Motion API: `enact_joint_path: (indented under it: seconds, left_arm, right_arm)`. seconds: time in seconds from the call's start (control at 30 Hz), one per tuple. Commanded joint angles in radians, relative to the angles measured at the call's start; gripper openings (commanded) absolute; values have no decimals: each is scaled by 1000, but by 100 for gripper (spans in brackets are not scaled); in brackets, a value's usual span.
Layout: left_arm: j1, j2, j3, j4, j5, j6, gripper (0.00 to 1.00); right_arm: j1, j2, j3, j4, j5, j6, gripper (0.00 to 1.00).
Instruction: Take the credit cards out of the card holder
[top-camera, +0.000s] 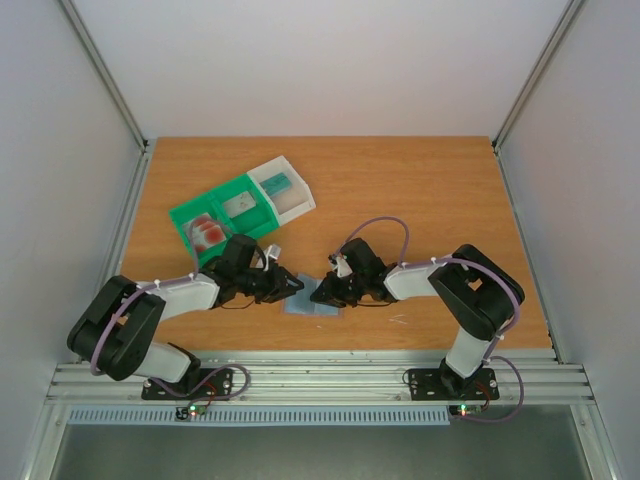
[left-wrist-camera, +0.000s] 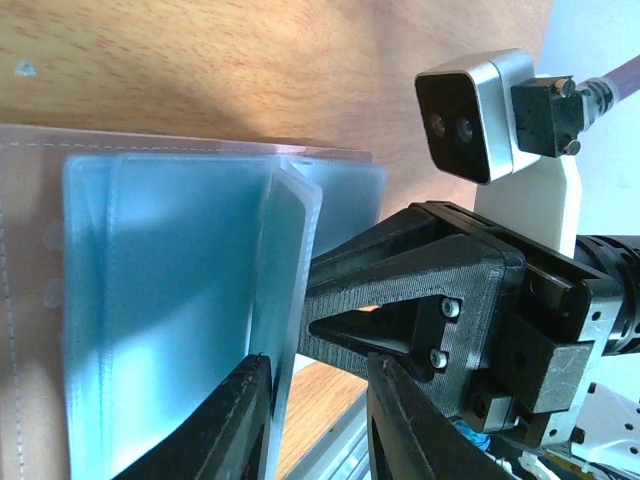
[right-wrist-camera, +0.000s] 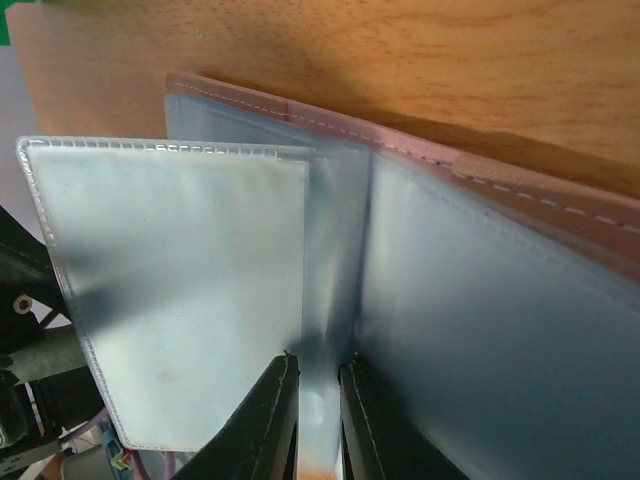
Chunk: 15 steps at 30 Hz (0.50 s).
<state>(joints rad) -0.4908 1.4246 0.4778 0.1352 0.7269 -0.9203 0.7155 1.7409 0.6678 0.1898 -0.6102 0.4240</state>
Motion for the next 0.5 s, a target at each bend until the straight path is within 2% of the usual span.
enact_joint_path:
  seconds: [0.0,0.17,0.47]
  left_arm:
    - [-11,-9,10,61,20,-15,28]
    - [-26,8,19,80,23,-29,29]
    - [-66,62,53,107,13,-50,31]
  right_arm:
    - [2,-24,-15,-54,46,1,15]
    - [2,-56,-19,-76,61,-10,16]
    - [0,-179,-53,-140,146,-46,25]
